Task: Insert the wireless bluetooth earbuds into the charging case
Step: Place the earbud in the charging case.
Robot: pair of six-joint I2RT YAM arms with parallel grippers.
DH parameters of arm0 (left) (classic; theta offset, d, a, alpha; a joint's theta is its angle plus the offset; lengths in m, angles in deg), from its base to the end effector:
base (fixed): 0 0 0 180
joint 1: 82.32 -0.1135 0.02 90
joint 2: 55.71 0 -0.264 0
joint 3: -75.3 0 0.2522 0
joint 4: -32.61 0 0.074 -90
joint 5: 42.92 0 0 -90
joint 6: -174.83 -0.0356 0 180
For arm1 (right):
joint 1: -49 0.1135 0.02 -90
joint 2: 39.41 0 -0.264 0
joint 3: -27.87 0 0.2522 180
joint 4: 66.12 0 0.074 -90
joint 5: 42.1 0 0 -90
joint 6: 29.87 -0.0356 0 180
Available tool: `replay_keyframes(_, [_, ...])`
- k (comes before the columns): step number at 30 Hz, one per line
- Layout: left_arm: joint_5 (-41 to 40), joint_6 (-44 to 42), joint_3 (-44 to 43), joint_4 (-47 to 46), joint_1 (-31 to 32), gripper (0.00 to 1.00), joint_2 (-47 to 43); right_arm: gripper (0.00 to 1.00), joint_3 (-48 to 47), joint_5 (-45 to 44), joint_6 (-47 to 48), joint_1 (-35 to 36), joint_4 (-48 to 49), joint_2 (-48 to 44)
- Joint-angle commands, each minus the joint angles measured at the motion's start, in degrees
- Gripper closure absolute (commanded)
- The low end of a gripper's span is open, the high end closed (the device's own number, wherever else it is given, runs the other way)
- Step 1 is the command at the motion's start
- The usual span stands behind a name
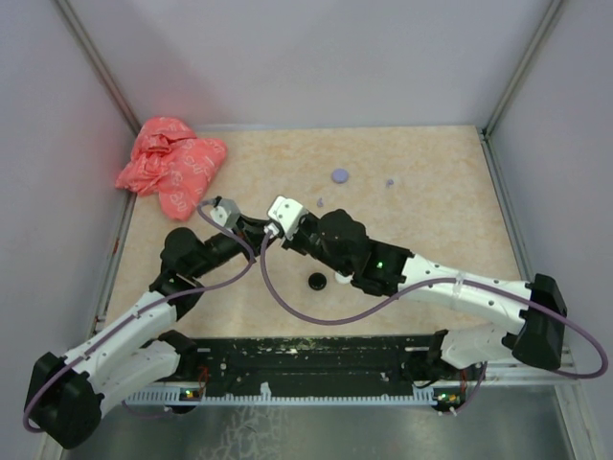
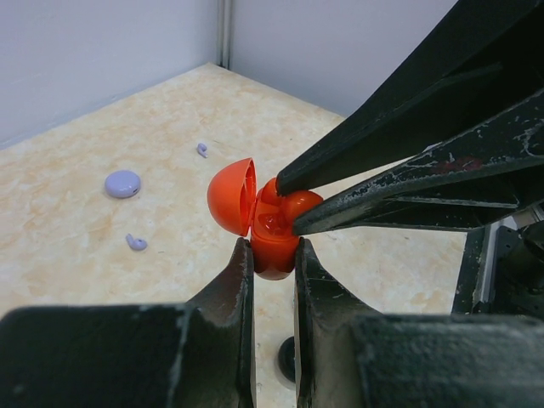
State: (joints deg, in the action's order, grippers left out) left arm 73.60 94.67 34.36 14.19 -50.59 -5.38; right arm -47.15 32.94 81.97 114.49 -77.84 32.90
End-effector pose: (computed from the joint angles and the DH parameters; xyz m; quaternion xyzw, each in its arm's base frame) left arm 0.1659 -0.1212 0.2922 0.2913 0.5873 -0.4019 0.6393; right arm 0.1323 0.2680 0.3600 -0.4594 0.6038 0.1475 0.6345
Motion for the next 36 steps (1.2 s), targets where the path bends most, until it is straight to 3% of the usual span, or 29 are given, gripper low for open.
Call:
replay_keyframes(1, [0.2, -0.9, -0.2, -5.3, -0.2, 0.99, -1.1, 0.8, -3.2, 0.0, -3.7, 1.1, -2.2, 1.8])
replay_keyframes(20, [0.4, -2.2, -0.3, -2.6, -0.3, 0.99, 0.6, 0.54, -6.6, -0.4, -8.6, 0.4, -5.3, -3.0])
replay_keyframes(32, [5.2, -4.2, -2.2, 1.9, -1.2, 1.0, 0.8, 0.47, -8.3, 19.1, -17.4, -12.3, -12.2, -8.0])
replay_keyframes(36, [7.0, -3.9, -2.6, 2.0, -1.7, 0.99, 1.2, 0.47, -7.5, 25.7, -16.3, -15.6, -14.2, -9.0])
